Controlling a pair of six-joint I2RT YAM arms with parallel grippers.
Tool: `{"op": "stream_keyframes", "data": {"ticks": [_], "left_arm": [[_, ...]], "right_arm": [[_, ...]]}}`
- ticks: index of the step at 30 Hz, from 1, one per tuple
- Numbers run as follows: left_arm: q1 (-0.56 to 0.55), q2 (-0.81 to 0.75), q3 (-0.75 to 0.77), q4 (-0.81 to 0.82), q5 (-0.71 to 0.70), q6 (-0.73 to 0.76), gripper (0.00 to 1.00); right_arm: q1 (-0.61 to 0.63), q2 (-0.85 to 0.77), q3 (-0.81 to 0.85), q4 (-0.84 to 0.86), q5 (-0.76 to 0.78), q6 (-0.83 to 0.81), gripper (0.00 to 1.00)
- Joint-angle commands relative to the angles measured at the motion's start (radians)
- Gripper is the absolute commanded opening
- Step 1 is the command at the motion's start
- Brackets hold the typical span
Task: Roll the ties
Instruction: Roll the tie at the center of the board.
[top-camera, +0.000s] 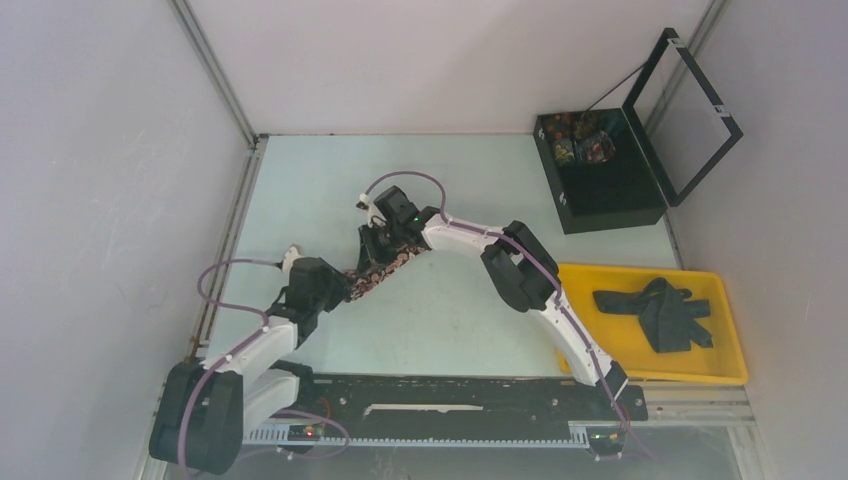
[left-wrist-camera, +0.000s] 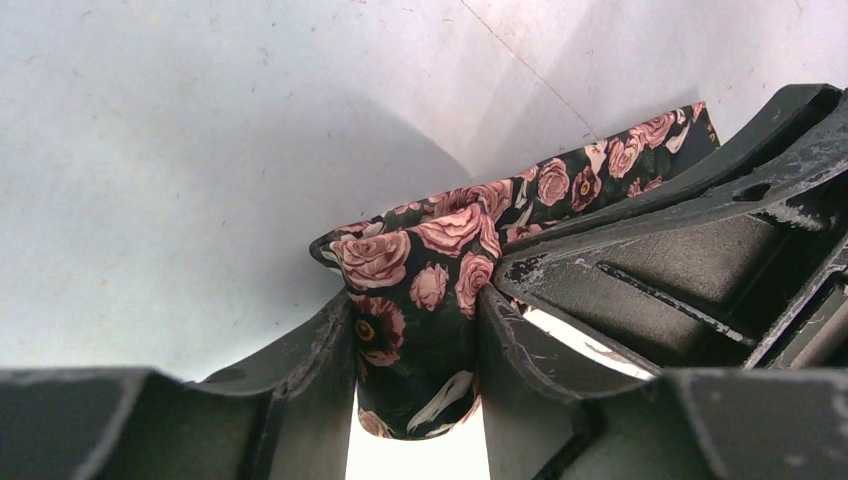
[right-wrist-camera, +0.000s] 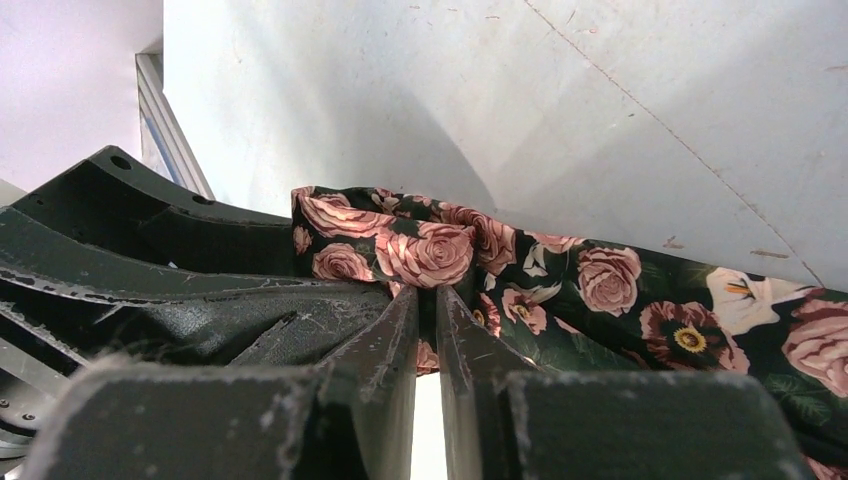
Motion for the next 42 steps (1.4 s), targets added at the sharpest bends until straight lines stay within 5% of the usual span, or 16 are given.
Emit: {"op": "stream_keyframes", "data": {"ticks": [1,20,42], "left_arm": [[0.001,0.044,0.006,-0.066,0.021,0.032,0.44],[-0.079,0.022,0.232,-0.498,-0.172,0.192,0.4],[-0.308,0.385,0.574,-0.862,-0.376,0.25,0.38]], "right_arm": [[-0.008,-0.04,0.054,-0.028,-0.014,-0.002,0.16],[-0.12,-0.196,-0.074,0.025,-0.02,-0.009,0.31],[-0.205,-0.304,-0.308,0.16,-0.039,0.048,0.31]]}}
